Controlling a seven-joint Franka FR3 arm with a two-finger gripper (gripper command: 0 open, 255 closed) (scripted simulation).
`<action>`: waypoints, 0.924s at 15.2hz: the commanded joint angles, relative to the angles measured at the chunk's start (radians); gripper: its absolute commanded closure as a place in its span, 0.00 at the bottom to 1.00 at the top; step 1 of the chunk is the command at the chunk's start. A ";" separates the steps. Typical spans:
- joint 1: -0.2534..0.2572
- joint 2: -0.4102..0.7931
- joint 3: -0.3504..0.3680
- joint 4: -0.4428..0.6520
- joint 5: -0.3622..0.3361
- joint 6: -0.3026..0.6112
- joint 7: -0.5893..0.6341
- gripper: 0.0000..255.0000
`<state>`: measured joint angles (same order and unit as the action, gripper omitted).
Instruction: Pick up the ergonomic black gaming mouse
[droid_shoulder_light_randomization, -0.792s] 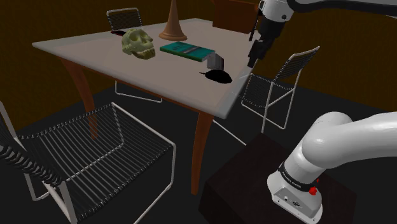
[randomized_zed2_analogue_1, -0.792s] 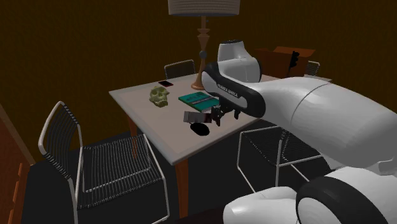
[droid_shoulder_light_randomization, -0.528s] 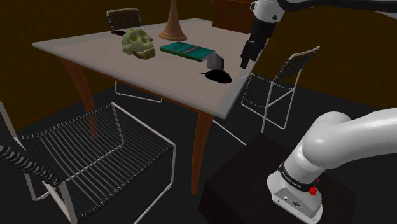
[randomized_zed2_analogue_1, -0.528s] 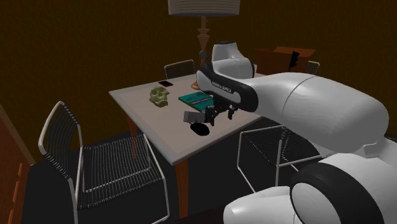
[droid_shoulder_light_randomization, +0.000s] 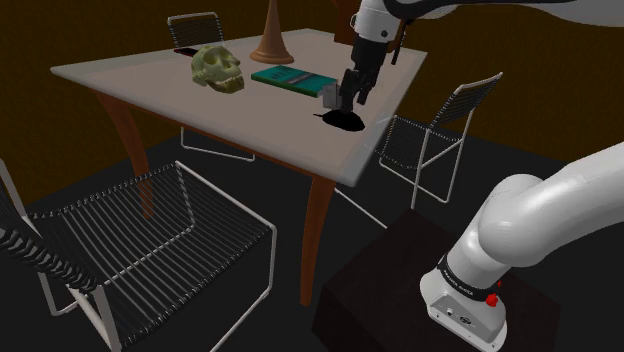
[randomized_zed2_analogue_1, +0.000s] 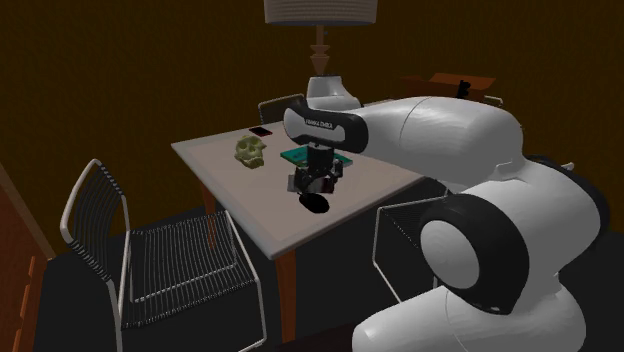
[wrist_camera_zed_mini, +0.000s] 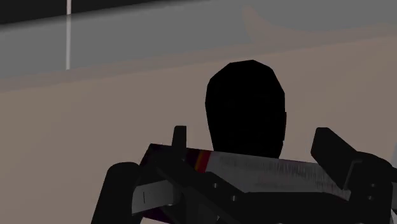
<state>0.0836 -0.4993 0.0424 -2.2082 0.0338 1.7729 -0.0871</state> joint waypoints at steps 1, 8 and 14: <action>0.005 0.018 0.003 -0.014 0.009 0.028 0.002 0.00; 0.005 0.017 0.004 -0.089 0.010 0.103 0.000 0.00; 0.005 0.018 0.005 -0.090 0.010 0.104 0.000 1.00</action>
<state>0.0888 -0.4822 0.0471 -2.2973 0.0441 1.8767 -0.0870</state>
